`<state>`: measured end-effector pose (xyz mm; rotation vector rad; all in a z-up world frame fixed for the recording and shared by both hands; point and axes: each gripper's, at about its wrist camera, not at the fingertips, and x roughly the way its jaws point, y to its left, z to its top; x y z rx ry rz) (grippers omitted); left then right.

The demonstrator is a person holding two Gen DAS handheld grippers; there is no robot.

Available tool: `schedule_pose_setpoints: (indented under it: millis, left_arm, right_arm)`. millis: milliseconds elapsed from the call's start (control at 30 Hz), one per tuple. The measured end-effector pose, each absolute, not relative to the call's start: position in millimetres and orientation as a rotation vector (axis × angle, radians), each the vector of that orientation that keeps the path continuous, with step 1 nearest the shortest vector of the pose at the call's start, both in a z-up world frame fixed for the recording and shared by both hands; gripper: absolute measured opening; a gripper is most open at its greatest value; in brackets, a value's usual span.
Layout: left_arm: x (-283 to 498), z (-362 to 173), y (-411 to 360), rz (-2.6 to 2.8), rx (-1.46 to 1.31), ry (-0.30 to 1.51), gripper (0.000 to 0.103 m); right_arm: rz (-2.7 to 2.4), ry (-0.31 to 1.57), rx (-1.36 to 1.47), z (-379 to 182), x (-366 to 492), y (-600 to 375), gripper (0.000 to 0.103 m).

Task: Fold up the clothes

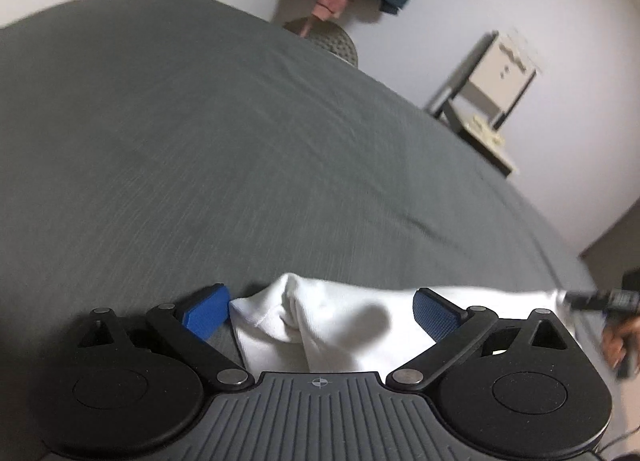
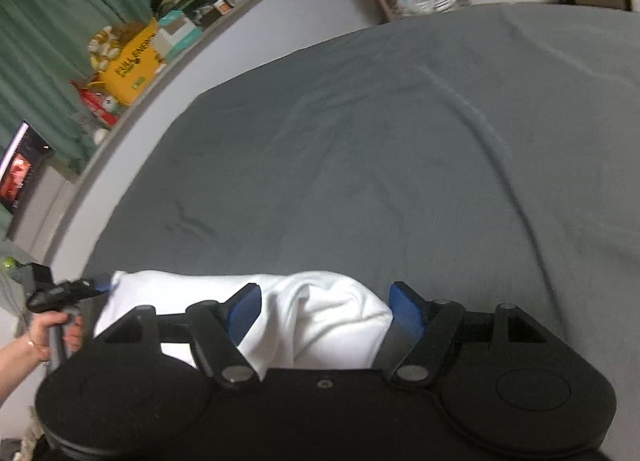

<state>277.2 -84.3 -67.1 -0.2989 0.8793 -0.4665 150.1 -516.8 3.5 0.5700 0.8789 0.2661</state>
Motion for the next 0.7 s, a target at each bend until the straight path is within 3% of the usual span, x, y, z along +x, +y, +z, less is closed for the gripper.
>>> schedule_pose_setpoints:
  millis: [33,67,133,300,367,400,433,467,533,700]
  left_arm:
    - [278,-66,-86,-0.464,-0.286,0.879,0.094]
    - [279,-64,-85,-0.458,-0.284,0.88,0.084]
    - [280,-59,-81,-0.449,-0.286,0.886,0.068]
    - [267,-57,-65,-0.487,-0.287,0.907,0.065]
    - [267,-58,-69,-0.471,-0.273,0.902,0.046]
    - [267,-58,-69,-0.459,-0.274,0.901,0.041]
    - [267,-58,-67,-0.453,-0.286,0.898,0.032]
    - [268,-60,-67,-0.459,-0.306,0.903,0.022]
    - [267,-64,-71,-0.465,-0.3,0.901,0.017]
    - [253,-61,-74,-0.446,-0.232,0.823,0.014]
  right_arm:
    - [0.285,0.873,0.59,3,151,-520,0.066]
    - [0.304,0.876,0.618,1,153,-523,0.059]
    - [0.329,0.89,0.667,-4,155,-527,0.058]
    - [0.349,0.875,0.717,-8,158,-525,0.058]
    - [0.334,0.864,0.726,-9,162,-522,0.058]
    - [0.323,0.859,0.724,-8,164,-520,0.057]
    - [0.31,0.855,0.716,-7,167,-516,0.051]
    - [0.301,0.858,0.703,-6,169,-514,0.038]
    - [0.294,0.875,0.672,-7,171,-510,0.023]
    - [0.27,0.838,0.615,-4,155,-507,0.016]
